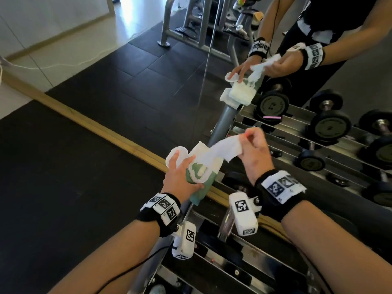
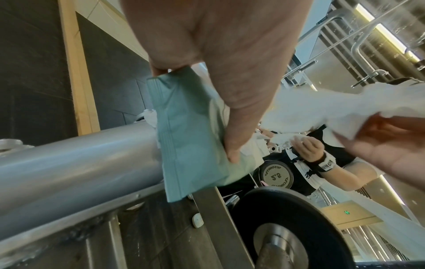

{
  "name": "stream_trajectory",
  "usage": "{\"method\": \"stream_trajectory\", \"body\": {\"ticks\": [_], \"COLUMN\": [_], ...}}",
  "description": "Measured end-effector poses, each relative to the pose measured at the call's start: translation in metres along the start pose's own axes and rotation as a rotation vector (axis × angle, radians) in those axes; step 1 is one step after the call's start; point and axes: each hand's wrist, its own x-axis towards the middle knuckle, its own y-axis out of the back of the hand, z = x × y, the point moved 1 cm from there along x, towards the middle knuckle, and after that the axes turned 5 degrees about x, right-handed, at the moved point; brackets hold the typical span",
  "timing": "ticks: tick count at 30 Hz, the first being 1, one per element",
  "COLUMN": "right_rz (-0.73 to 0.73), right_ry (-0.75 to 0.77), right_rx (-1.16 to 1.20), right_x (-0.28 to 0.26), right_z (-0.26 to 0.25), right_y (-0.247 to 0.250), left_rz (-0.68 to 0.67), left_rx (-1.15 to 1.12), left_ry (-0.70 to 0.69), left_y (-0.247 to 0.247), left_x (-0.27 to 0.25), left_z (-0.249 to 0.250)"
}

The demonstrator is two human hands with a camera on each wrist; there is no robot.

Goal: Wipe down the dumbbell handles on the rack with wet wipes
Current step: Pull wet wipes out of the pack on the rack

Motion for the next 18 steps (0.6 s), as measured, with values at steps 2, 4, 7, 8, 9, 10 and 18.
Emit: {"method": "stream_trajectory", "body": {"ticks": [2,4,7,8,9,10,18], "right_rz": [0.076,0.062,0.007,-0.005,-0.01,-0.011,-0.106], "right_ry": [-0.051,-0.079,-0.12,-0.133,-0.141,-0.148,-0.114], "right_rx": [0.22,0.277,0.233,0.224,0.211,0.188,-0.031], "right_x": [0.005,0.007,-0.002,-0.007,-0.011,-0.015,-0.058], "right_z": [-0.01,-0.015,-0.012,-0.01,-0.009,-0.01,-0.057], "right_y": [0.013,0.023,0.033,0.036,0.039,0.042,0.063], "left_rz": [-0.015,0.027,0.098,0.095,0.083,0.071,-0.014], "left_rx": [0.074,0.151,0.204,0.207,0.209,0.208,0.067], "left_ry": [0.039,0.067,0.102,0.125,0.148,0.155,-0.464], "left_y": [0.001,0.002,0.006,0.009,0.013,0.018,0.052], "left_x": [-0.001,-0.002,-0.001,-0.001,-0.001,-0.002,-0.049], "left_z": [0.004,0.009,0.019,0.022,0.025,0.029,0.105]}}
